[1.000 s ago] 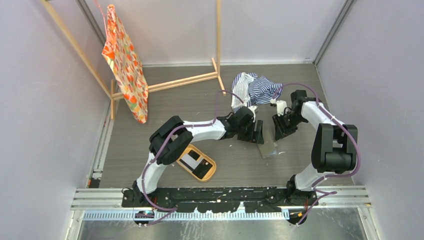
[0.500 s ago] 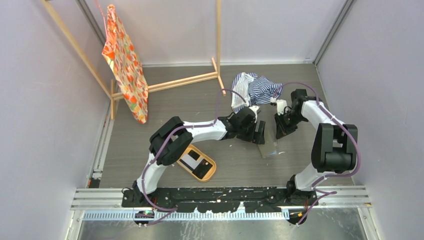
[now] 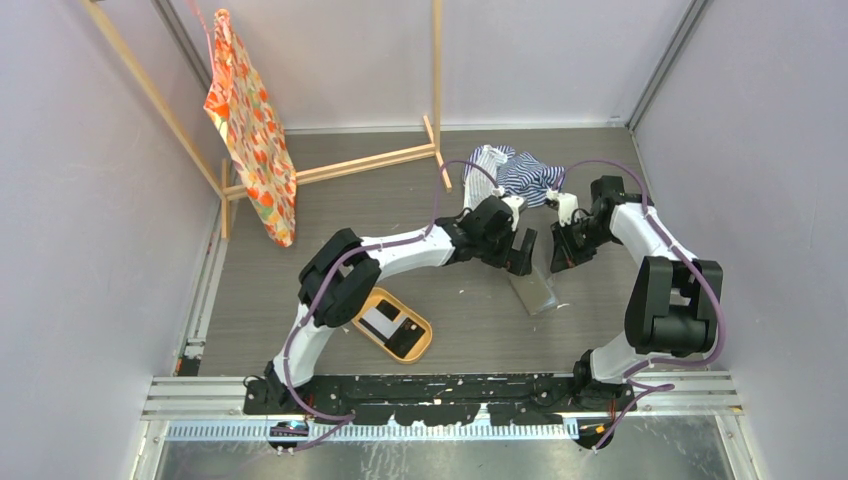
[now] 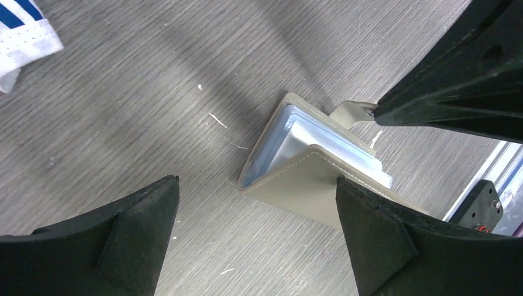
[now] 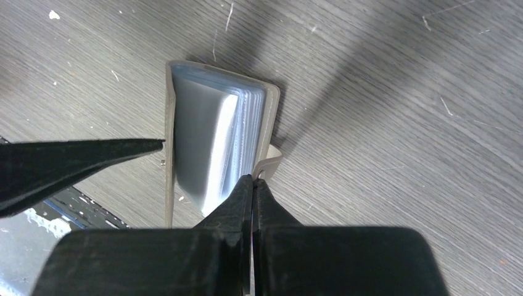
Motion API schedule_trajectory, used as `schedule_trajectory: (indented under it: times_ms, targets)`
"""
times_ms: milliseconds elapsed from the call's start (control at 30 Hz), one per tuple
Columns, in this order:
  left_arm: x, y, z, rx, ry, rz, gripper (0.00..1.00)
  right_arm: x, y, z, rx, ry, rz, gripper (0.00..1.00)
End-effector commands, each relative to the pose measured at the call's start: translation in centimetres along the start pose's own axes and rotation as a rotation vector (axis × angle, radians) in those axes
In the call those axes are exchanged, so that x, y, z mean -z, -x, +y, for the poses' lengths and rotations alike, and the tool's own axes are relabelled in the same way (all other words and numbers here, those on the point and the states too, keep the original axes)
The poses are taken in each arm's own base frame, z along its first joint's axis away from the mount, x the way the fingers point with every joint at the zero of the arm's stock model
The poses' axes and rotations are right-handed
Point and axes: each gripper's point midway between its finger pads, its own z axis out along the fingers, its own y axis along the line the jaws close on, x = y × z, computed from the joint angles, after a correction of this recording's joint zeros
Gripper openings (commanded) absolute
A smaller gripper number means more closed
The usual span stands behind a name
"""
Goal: Put the credit cards into the card holder
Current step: Close the card holder at the center of the board.
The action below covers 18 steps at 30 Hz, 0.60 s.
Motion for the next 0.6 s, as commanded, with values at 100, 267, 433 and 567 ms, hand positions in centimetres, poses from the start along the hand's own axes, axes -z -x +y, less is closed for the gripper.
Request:
schedule_trajectory:
  times_ms: [100, 267, 433, 567]
  targets:
    - [-1.2, -0.5, 0.1, -0.027, -0.082, 0.055, 0.96, 0.8, 2.1, 0.6, 0.077, 0.050, -0.071, 0.01]
    - [-2.1, -1.5, 0.0, -0.025, -0.120, 0.081, 0.89, 0.7, 2.3, 1.0, 0.088, 0.078, -0.078, 0.01]
    - [-2.8, -1.7, -0.1, -0.020, -0.126, 0.096, 0.78, 0.5, 2.2, 2.0, 0.110, 0.149, -0.079, 0.01]
    - [-3.3, -2.7, 0.2, 0.002, -0.094, 0.136, 0.67, 0.4, 2.3, 2.1, 0.110, 0.175, -0.068, 0.01]
